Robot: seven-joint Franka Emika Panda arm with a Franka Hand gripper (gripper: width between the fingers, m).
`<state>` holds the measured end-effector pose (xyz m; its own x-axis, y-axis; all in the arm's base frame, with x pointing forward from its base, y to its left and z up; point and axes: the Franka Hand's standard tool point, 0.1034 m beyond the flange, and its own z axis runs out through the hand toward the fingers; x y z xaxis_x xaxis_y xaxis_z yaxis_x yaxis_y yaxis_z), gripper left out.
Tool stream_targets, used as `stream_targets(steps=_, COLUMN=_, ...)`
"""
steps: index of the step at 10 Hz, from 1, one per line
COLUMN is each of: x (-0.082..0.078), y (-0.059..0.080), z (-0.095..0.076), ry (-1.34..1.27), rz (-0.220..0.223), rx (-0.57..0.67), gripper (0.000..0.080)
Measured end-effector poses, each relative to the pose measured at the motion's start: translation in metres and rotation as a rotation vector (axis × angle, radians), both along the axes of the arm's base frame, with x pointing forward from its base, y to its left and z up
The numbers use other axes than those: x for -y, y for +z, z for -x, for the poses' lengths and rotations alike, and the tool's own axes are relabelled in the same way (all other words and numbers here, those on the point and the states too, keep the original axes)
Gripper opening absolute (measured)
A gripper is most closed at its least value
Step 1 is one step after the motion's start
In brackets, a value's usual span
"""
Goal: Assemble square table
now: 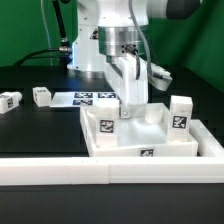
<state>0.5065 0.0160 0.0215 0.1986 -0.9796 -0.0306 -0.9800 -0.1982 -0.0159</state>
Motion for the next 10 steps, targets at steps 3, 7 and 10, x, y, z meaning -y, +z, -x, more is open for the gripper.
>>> stream_targets(steps=3, x=0.011, y=-0.003, z=0.002, ry=0.202, rz=0.006, rx=-0.001, gripper=0.0053)
stream_targets(steps=7, x=0.067, y=-0.002, z=0.003, ry=0.575, rz=0.013, rx=0.019, gripper=0.0054)
stream_targets(steps=10, x=0.098, y=-0.005, z=0.002, ry=0.815, rz=0.019, rx=0.023, gripper=0.0054)
